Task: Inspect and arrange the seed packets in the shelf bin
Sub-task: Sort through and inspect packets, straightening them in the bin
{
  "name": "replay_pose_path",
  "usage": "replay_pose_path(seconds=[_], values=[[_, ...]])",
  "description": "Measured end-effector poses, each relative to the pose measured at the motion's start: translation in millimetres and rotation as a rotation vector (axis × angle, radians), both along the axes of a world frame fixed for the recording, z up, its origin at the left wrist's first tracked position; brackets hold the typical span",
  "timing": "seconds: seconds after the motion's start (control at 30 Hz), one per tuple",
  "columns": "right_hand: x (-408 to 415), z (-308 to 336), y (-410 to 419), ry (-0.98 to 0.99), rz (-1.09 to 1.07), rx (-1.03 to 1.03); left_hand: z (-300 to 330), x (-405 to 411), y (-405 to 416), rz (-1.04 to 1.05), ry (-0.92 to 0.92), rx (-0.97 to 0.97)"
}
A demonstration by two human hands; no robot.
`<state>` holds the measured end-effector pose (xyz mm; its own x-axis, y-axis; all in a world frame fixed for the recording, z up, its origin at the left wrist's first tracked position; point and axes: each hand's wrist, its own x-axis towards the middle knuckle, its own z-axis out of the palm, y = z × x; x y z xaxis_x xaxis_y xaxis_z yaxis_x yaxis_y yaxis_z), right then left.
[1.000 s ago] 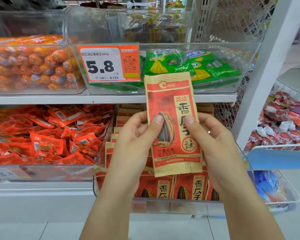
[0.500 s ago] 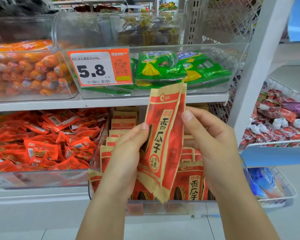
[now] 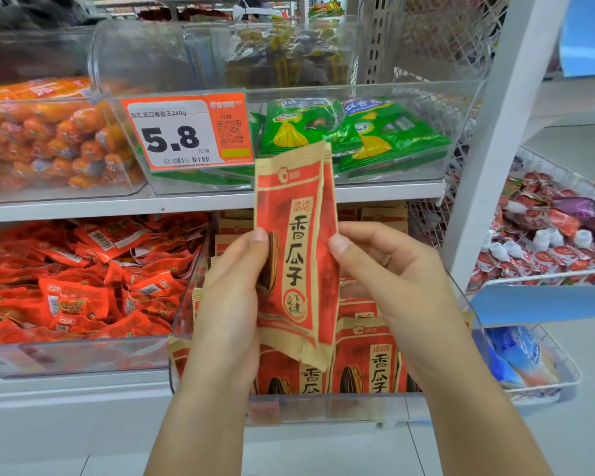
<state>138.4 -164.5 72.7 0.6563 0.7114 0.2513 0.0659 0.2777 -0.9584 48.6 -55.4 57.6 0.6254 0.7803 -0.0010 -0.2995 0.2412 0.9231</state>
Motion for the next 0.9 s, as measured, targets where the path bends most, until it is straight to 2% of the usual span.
replay_pose_path(seconds=[0.13,0.3,0.67,0.9], values=[[0,1,0,-0.004,0.056,-0.054,3,-1,-1,0.084,0.01,0.06],[0,-2,1,-0.005,0.134,-0.123,4,-3,-1,0.053,0.002,0.049],[9,-2,-5,0.051,0.095,-0.054,10,-12,-2,-0.186,-0.011,0.177],[12,-4,-5,0.075,0.107,-0.011,10,-11,-3,-0.171,-0.01,0.237]])
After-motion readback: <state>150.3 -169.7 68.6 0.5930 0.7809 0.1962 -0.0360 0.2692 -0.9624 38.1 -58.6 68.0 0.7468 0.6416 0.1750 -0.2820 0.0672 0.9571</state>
